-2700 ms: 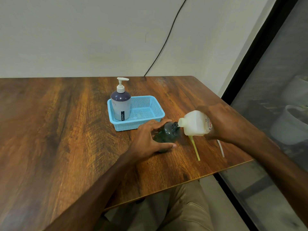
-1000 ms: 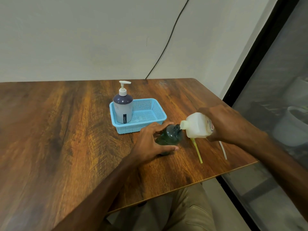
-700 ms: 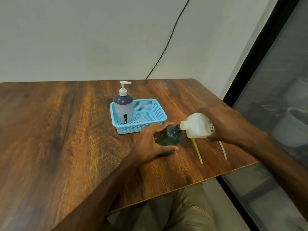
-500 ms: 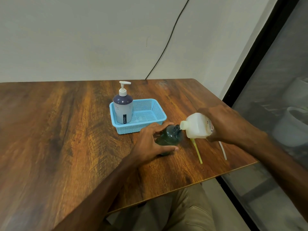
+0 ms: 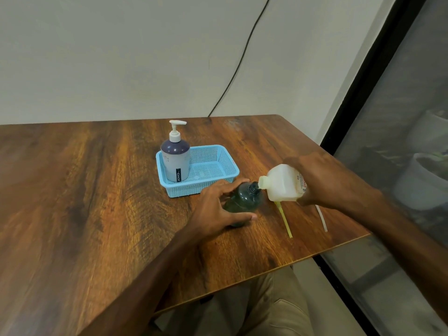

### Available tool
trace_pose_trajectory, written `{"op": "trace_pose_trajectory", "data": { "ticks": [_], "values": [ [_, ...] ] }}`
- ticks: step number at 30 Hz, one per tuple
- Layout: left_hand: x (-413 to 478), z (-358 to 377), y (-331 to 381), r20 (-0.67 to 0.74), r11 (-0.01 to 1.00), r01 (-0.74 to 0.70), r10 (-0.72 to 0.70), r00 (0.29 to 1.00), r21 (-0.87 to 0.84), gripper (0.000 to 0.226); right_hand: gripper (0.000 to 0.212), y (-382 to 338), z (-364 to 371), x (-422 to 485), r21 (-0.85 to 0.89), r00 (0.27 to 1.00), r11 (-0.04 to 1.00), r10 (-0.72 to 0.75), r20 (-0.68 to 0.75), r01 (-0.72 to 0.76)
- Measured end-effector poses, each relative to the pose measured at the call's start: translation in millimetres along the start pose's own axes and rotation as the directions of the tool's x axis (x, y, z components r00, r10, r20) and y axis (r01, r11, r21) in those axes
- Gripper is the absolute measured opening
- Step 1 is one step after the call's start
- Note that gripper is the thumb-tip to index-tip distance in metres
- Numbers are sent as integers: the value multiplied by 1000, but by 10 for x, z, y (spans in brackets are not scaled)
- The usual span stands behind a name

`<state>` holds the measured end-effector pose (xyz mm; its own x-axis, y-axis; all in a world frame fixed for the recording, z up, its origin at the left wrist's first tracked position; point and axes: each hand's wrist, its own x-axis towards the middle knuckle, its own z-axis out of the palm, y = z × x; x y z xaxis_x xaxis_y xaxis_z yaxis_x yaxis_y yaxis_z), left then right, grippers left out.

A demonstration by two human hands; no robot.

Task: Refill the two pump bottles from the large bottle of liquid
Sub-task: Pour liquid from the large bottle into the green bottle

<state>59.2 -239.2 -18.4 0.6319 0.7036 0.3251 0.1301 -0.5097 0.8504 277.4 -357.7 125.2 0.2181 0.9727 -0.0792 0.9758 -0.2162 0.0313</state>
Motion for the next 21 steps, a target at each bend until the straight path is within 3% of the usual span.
{"op": "trace_pose_trajectory", "data": {
  "ticks": [9,12,18,21],
  "values": [
    [5,14,-42,5,1000,-1,1,1000,-7,95,77,-79,-100,-74,-53,1000,998,-17,-22,16],
    [13,13,-55,11,1000,-7,7,1000,1,92,74,-123,-146,-105,3,1000,1000,1,23,-1],
    [17,7,-63,3,999,-29,29,1000,13,88,61,-209,-234,-154,-155,996,986,-66,-63,56],
    [25,10,-64,3,999,-42,42,999,13,87,68,-208,-232,-164,-140,1000,990,-16,0,16]
  ]
}}
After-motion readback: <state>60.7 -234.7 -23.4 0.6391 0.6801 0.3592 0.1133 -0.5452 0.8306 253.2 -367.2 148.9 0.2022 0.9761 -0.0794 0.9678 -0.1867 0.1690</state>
